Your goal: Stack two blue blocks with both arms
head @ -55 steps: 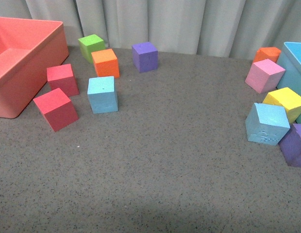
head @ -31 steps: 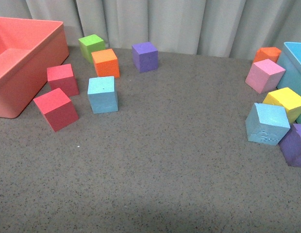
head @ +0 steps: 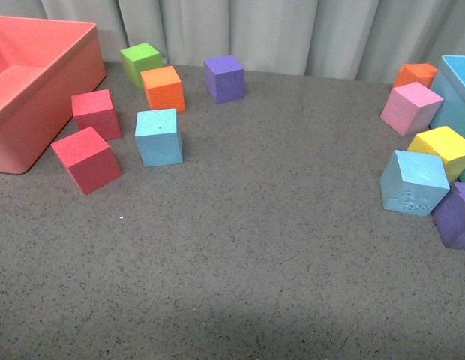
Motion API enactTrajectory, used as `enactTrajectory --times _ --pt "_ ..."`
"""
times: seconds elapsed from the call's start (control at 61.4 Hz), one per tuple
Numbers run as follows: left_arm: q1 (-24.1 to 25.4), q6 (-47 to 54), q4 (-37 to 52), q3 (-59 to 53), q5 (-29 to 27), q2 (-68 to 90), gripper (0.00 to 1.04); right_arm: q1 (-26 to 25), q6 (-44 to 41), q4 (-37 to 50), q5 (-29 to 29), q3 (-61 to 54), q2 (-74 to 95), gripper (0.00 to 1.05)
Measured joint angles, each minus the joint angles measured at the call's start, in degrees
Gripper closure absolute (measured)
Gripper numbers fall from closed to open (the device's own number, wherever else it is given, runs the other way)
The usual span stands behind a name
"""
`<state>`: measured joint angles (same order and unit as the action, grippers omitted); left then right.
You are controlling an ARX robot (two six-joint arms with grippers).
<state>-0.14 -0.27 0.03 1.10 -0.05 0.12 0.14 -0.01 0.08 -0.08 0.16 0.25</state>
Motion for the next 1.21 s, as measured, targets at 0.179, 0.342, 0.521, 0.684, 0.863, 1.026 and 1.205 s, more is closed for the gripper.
enactTrajectory --times 0.179,0.342,0.521,0.684,0.863,1.026,1.205 --pt "0.0 0.0 0.0 0.0 -0.1 0.0 0.07 5.9 -10.1 10.5 18.6 0.1 8.5 0.10" --pt "0.0 0.0 0.0 0.0 0.0 0.0 0.07 4.6 -6.5 27.3 12.9 9.0 43.8 0.10" --pt "0.0 0.0 0.0 0.0 0.0 0.0 0.07 5.3 4.7 22.5 8.9 25.0 75.3 0.10" --pt "0.0 0.0 0.0 0.0 0.0 0.0 0.07 5.3 11.0 12.7 7.6 37.6 90.6 0.10" --pt "0.0 0.0 0.0 0.0 0.0 0.0 0.07 5.4 14.1 4.5 6.0 47.3 99.7 0.10" --pt "0.0 0.0 0.0 0.0 0.0 0.0 0.07 5.8 15.6 -1.5 5.9 53.1 105.7 0.10" --pt "0.0 0.0 0.0 0.0 0.0 0.0 0.07 5.8 15.8 -3.4 6.3 56.6 110.5 0.10"
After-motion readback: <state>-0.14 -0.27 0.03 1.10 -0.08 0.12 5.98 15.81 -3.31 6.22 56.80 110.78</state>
